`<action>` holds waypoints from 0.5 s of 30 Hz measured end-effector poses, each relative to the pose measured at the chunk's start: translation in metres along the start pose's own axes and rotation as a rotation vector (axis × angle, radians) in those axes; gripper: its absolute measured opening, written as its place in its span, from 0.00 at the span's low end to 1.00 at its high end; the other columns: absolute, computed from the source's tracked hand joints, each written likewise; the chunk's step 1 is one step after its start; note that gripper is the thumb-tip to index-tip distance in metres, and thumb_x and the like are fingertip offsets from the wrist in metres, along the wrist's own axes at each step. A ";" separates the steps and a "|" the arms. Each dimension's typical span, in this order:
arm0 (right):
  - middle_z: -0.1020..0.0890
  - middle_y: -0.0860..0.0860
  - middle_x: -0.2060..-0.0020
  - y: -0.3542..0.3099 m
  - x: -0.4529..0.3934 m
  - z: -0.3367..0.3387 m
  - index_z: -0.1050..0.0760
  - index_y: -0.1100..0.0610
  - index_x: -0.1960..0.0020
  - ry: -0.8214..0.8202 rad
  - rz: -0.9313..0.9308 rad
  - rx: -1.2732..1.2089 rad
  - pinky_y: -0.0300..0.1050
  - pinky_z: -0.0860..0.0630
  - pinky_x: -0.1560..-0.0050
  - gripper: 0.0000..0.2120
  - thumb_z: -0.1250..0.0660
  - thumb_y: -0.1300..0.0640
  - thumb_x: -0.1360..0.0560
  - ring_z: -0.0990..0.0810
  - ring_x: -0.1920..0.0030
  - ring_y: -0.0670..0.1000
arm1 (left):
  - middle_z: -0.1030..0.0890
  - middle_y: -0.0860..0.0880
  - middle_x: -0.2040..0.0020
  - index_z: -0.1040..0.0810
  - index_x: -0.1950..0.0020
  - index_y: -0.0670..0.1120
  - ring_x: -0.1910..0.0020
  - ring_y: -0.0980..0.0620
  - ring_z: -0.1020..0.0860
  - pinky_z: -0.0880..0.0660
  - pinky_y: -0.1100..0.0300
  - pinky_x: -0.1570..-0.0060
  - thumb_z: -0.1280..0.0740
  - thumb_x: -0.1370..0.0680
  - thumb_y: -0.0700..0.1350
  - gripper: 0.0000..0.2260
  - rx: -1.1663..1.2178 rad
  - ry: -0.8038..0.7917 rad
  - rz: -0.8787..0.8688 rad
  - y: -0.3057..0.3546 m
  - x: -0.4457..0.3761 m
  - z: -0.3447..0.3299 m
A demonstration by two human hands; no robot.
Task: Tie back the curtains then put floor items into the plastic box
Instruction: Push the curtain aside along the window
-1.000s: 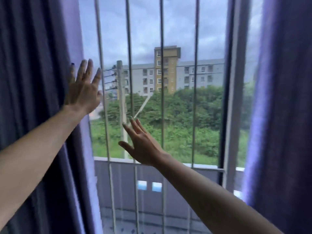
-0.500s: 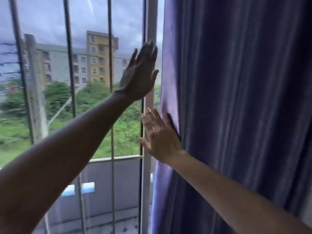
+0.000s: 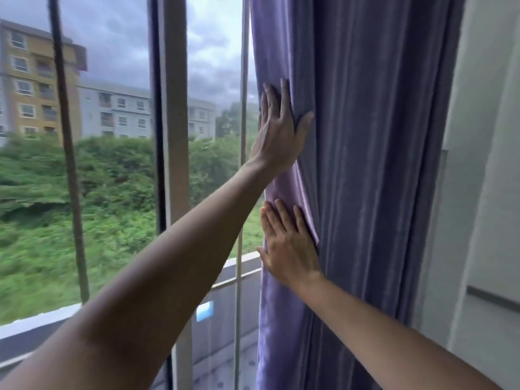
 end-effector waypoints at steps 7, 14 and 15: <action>0.39 0.51 0.24 0.044 0.011 -0.047 0.40 0.58 0.24 -0.048 -0.129 0.047 0.58 0.50 0.25 0.36 0.38 0.44 0.28 0.42 0.24 0.55 | 0.52 0.34 0.23 0.50 0.23 0.37 0.23 0.38 0.53 0.55 0.50 0.24 0.49 0.17 0.48 0.26 0.053 0.048 -0.090 -0.004 -0.025 -0.063; 0.41 0.51 0.23 0.121 0.015 -0.096 0.45 0.58 0.22 -0.055 -0.233 0.105 0.58 0.51 0.25 0.36 0.42 0.44 0.26 0.43 0.23 0.55 | 0.53 0.38 0.22 0.52 0.22 0.38 0.23 0.40 0.55 0.57 0.52 0.24 0.50 0.16 0.46 0.25 0.132 0.029 -0.145 0.022 -0.059 -0.147; 0.41 0.51 0.23 0.135 0.016 -0.105 0.45 0.58 0.22 -0.056 -0.238 0.116 0.58 0.51 0.25 0.35 0.41 0.46 0.25 0.43 0.23 0.55 | 0.54 0.38 0.22 0.52 0.22 0.38 0.23 0.40 0.56 0.57 0.52 0.24 0.51 0.16 0.46 0.25 0.152 0.028 -0.144 0.026 -0.064 -0.161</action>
Point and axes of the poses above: each hand's wrist, its own x-axis away from the middle knuckle, its own z-axis out of the back of the hand, y = z × x, the point moved 3 cm from there along -x, towards the middle knuckle
